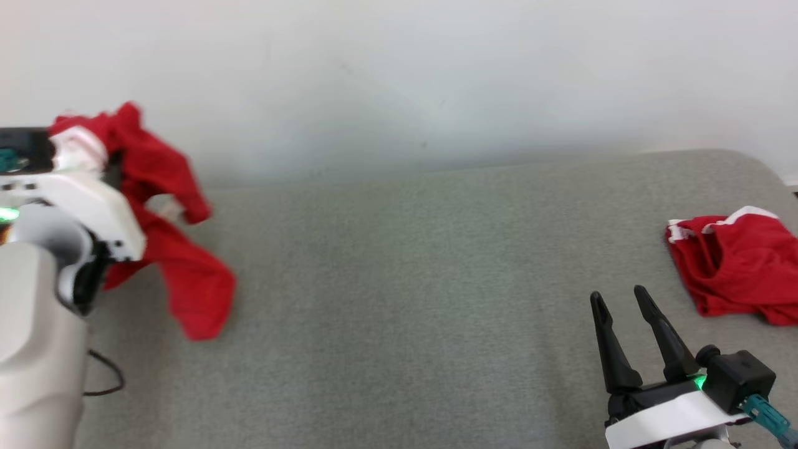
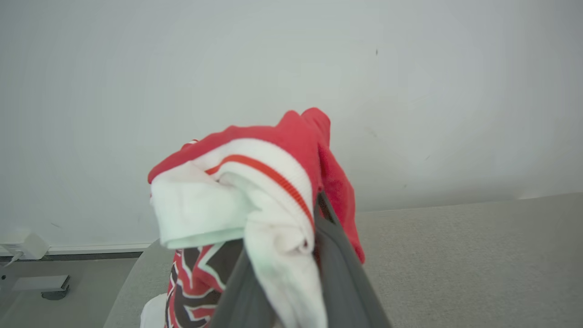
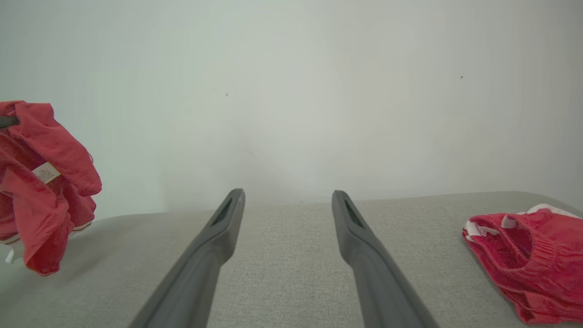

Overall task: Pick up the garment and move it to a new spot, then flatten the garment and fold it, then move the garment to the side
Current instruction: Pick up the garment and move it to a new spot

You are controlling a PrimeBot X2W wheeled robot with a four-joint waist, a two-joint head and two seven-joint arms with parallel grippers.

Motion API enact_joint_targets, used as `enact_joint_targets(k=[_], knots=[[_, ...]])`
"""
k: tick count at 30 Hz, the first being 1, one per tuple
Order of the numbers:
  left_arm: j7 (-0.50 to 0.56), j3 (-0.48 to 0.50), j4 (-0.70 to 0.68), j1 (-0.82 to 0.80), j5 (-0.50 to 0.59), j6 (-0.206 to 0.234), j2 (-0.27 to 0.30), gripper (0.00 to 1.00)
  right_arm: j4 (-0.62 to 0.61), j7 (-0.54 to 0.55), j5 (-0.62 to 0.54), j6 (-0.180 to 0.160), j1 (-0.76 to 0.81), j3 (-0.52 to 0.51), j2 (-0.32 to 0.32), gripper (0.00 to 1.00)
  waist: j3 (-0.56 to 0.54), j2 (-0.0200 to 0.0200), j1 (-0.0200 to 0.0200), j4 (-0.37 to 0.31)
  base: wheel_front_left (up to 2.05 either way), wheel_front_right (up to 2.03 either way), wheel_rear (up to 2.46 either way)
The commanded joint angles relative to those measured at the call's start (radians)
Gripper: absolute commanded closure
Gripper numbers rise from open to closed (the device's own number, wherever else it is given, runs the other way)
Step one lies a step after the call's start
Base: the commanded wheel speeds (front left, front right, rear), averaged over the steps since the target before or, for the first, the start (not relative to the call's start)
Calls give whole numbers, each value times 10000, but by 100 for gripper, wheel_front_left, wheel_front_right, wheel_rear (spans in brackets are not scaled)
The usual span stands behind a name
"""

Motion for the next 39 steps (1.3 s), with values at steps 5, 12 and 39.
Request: enact_joint_targets(k=[5,12,39], knots=[[637,-762,-2373,566,-891,-6,-199,100,-124,10,39,-20,307,-196,-152,0,-423,0,1,-611,0,0,0],[1624,-1215,-5424,1458,-1466,116,-623,100,-290,10,-38,-20,289,-262,-299,0,-359,0,1,-1394,0,0,0],[-2672,-4560,-562,2652,-679,0,-3006,0,-19,10,41,-20,57,-94,-198,0,275,0,1,-1816,0,0,0]])
